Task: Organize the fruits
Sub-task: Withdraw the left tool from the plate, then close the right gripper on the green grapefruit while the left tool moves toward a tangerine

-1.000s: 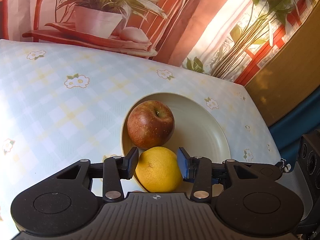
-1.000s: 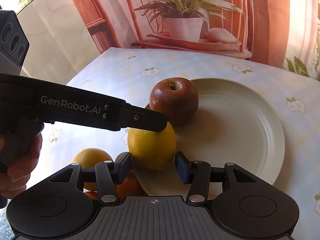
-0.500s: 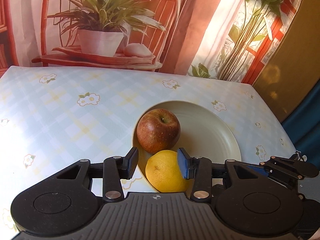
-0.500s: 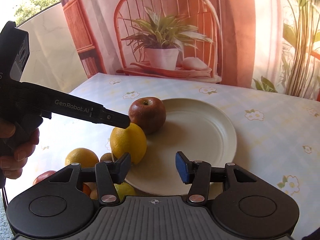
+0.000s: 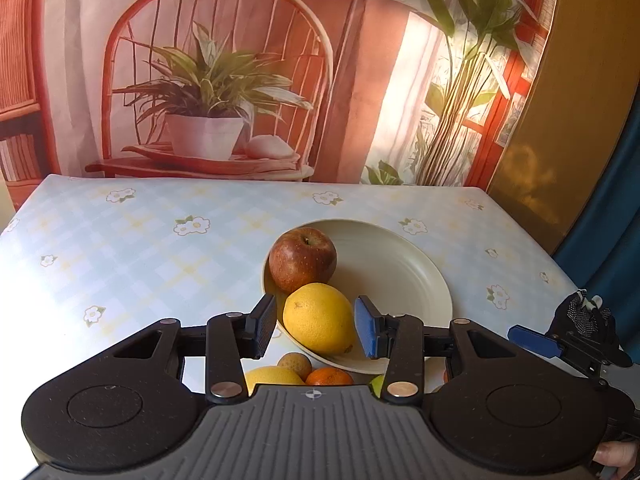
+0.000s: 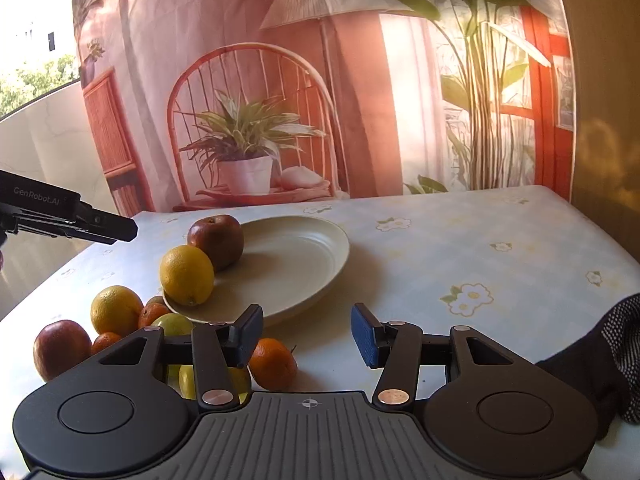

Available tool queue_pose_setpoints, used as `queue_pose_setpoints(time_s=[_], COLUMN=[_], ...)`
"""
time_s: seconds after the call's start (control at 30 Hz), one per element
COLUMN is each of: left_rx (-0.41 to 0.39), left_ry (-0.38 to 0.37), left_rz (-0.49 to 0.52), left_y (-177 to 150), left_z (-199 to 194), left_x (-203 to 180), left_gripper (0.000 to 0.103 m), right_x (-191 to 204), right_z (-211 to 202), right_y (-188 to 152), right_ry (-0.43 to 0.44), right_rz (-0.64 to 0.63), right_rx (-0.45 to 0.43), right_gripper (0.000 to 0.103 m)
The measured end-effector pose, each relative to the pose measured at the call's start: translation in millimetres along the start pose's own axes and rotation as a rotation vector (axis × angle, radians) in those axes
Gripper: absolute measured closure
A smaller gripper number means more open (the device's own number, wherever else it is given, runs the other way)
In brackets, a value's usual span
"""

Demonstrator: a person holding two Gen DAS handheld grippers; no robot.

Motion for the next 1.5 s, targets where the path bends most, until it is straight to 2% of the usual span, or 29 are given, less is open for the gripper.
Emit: queue_pose_setpoints(time_s=[0.13, 0.3, 0.47, 0.7, 0.83, 0.97, 1.17, 1.5], left_rx=[-0.024, -0.035, -0.045, -0.073, -0.061, -0.063, -0.04, -0.002], left_ry=[0.011, 0.012, 0.016, 0.017, 0.005, 0.021, 0.041, 0.048], left_rz=[0.027, 0.036, 0.03, 0.062, 0.049, 0.053, 0.077, 0.122], left_y=[-11.2, -21.3, -29.3, -46.0, -51.0, -56.5, -66.7, -80.0], left_z=[-11.6, -22.0, -31.2, -40.6, -39.6, -40.6, -38.0, -34.7], left_x=[-5.7, -9.7, -10.1, -17.8, -17.5, -15.7, -15.5, -21.2], left_gripper=[0.058, 0.058, 0.058, 0.058, 0.058, 0.058, 0.058, 0.058], right_x=[-4.1, 8.3, 17.9, 22.7, 31.5, 36.8, 37.2, 34.1], right_z=[-1.7, 5.6, -2.9, -28.3, -31.8, -30.6, -26.9, -24.4], right_y=[-6.0, 0.3, 0.3, -18.7, -26.8, -33.0, -34.5, -34.9], right_ry=[0.004, 0.065, 0.077, 0.109, 0.125, 0.083, 0.066, 0.093], right_rz=[0.028, -0.004, -0.029, -0.022, -0.093, -0.146, -0.17, -0.153], right_rx=[0.016, 0.051, 0.039, 0.006, 0.033, 0.05, 0.073, 0.091], right_gripper=[0.057, 0.059, 0.059, 0.059, 0.059, 0.059, 0.058, 0.06])
Point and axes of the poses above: each gripper's, at about its wrist camera, not at the fingertips, and z roughly the way its jaws point, x to its left, y to its top, the point moved 6 cm from there along z, roughly the way its jaws point, and after that the axes turned 5 degrees about -z, right-handed, at the moved point
